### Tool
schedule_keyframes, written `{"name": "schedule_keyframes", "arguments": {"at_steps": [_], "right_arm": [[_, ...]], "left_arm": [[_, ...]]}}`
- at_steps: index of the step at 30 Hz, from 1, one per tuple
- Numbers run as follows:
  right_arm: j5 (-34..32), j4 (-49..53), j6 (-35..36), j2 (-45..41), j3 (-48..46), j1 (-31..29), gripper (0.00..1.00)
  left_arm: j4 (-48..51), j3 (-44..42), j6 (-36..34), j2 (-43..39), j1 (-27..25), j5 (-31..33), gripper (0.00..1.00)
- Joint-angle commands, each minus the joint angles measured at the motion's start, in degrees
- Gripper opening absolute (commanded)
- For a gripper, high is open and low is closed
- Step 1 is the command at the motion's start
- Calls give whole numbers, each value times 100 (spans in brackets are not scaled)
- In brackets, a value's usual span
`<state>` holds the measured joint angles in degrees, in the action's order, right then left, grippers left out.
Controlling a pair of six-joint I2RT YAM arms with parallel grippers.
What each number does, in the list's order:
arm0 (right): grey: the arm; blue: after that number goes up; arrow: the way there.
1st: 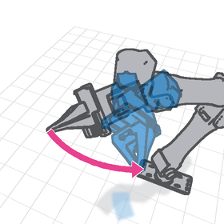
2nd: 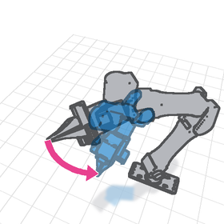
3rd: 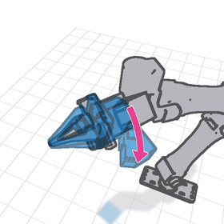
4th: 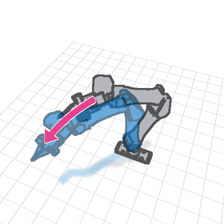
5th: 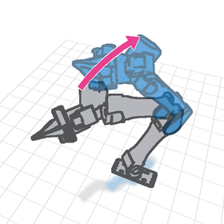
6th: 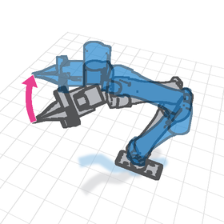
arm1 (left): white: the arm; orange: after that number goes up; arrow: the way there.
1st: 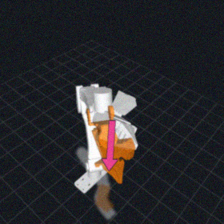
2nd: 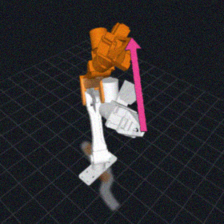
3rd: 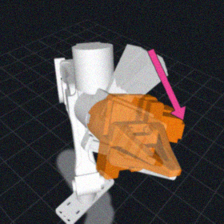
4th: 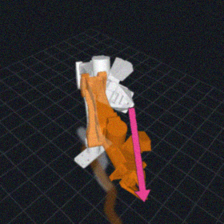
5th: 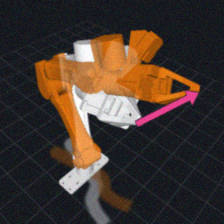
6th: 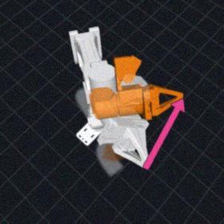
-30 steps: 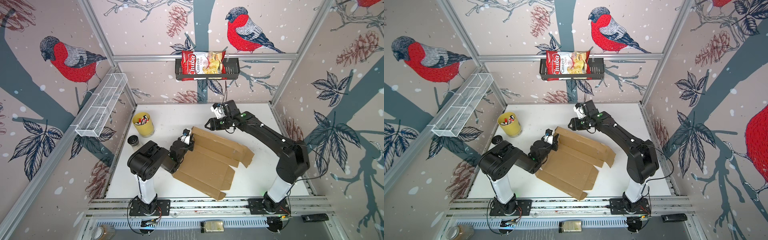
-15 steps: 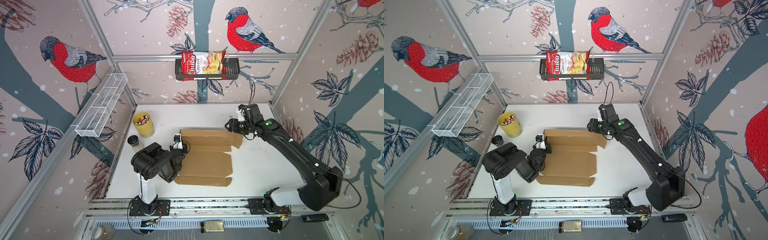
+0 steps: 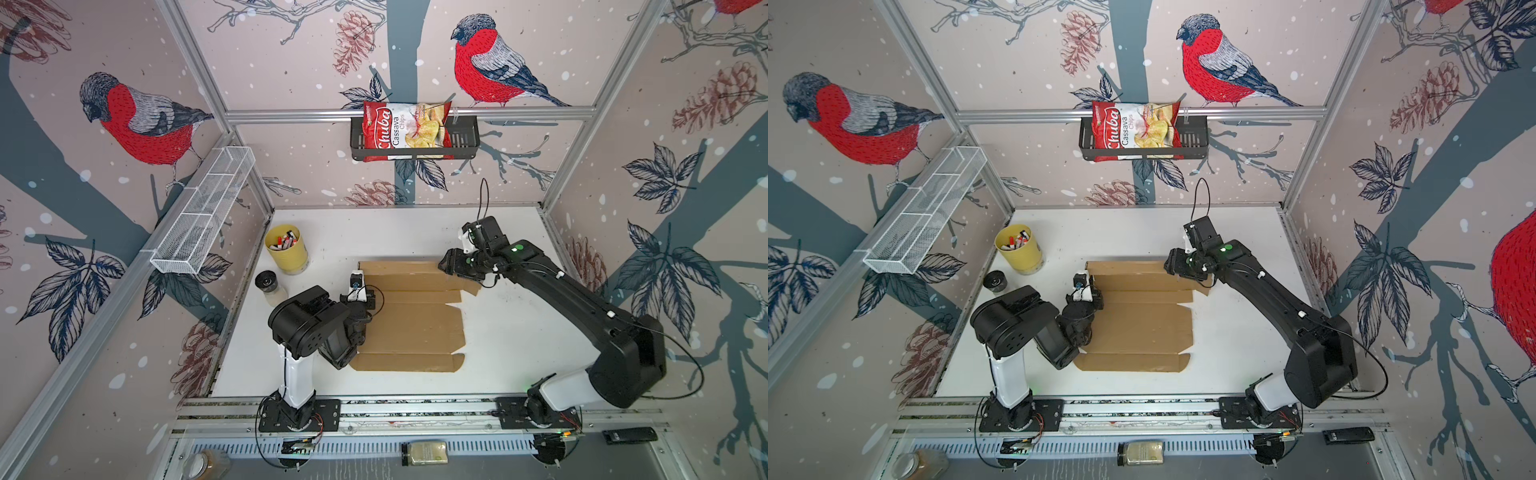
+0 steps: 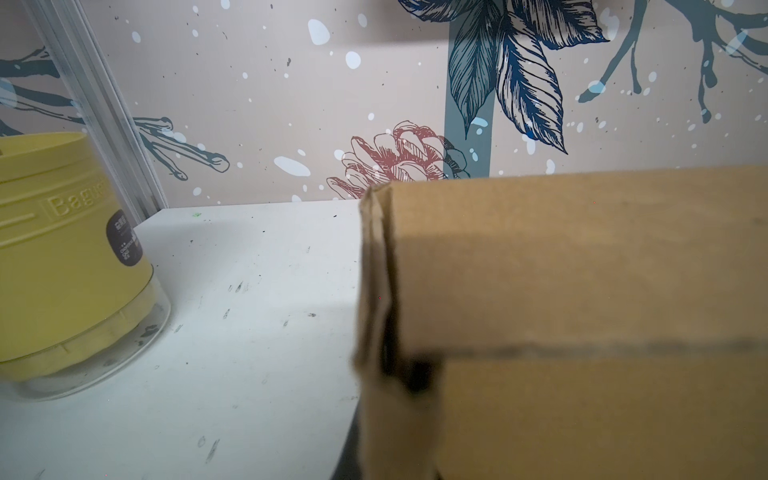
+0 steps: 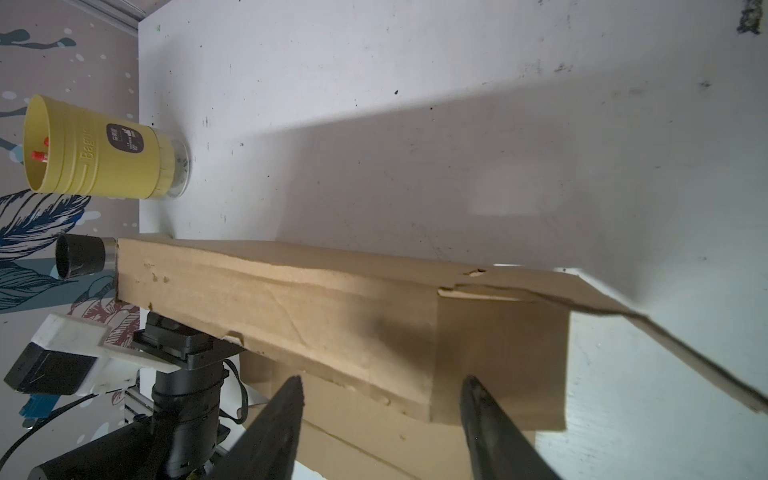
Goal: Fold the paper box
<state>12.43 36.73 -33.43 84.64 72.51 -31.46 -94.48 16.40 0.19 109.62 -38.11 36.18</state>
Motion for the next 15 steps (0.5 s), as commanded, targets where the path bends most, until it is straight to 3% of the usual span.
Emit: {"name": "schedule_keyframes", "arguments": {"at_steps": [1, 10, 15], "right_arm": [[-8, -166, -63, 99, -35, -1, 60], [297, -592, -145, 255, -119, 4, 54], [460, -784, -208, 214, -216, 55, 44]], "left_arm": [[-867, -15, -153, 67, -30, 95, 0], [-866, -35, -164, 64, -30, 47, 0], [-871, -23, -91, 79, -31, 11, 0]]}}
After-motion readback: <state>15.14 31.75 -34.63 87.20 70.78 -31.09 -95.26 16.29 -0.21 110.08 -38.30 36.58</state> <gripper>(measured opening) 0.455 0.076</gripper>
